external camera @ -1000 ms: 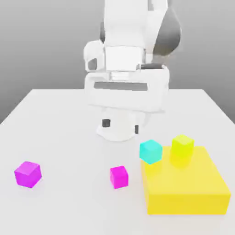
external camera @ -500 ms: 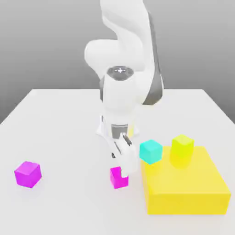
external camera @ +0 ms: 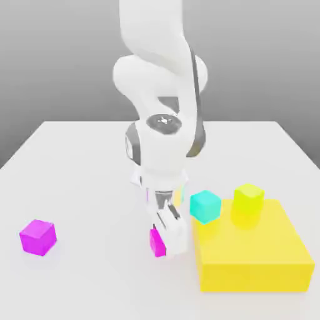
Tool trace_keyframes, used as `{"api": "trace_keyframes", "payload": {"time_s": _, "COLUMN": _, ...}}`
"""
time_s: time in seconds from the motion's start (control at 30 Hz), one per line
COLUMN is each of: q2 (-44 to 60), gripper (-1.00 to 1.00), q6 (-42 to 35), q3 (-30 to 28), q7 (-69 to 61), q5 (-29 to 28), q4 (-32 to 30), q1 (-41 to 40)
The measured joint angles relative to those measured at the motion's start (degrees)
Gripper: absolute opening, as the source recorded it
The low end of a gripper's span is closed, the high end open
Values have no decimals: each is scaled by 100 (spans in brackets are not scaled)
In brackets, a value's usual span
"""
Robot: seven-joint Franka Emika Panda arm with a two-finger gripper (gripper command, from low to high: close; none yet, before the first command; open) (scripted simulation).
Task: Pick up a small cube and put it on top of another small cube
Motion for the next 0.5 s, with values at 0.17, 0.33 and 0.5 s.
{"api": "trace_keyframes", "payload": {"time_s": 0.17, "q2": 0, "gripper": -100, "q6": 15, "q3": 0, "q7": -1, "q5": 1, "q4": 0, "q1": 0}}
{"api": "trace_keyframes", "payload": {"time_s": 0.33, "q2": -197, "gripper": -100, "q6": -161, "q3": 190, "q7": -16, "q5": 68, "q4": 0, "q1": -146}}
{"api": "trace_keyframes", "payload": {"time_s": 0.5, "q2": -641, "gripper": -100, "q6": -547, "q3": 844, "q7": -321, "q5": 510, "q4": -56, "q1": -659}}
